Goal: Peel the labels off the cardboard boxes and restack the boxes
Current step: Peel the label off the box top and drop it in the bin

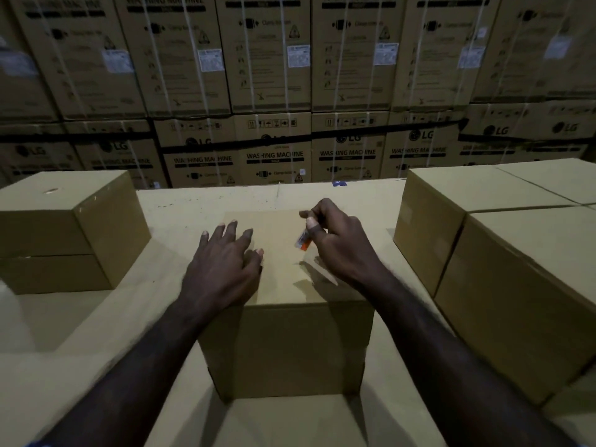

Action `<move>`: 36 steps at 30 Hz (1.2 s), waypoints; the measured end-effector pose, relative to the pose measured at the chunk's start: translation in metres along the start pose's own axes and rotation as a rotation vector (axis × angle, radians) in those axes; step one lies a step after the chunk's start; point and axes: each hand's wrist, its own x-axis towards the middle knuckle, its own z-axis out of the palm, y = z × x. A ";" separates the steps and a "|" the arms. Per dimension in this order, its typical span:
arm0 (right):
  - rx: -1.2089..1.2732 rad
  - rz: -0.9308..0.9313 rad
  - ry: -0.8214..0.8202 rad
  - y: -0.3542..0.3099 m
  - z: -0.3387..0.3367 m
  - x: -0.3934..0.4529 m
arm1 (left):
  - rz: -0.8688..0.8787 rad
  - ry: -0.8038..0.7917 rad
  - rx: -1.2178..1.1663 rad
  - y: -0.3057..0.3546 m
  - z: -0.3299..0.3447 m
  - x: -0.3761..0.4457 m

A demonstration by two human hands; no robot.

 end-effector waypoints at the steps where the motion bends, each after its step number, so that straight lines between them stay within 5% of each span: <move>1: 0.002 -0.014 0.011 -0.001 -0.002 0.000 | 0.001 0.022 -0.011 0.003 -0.003 -0.002; 21: -0.239 0.082 0.350 -0.047 -0.069 -0.121 | 0.419 0.110 -0.231 0.084 -0.042 -0.077; 36: -0.505 0.281 0.710 -0.010 -0.239 -0.293 | 0.839 -0.021 -0.426 0.299 -0.011 -0.148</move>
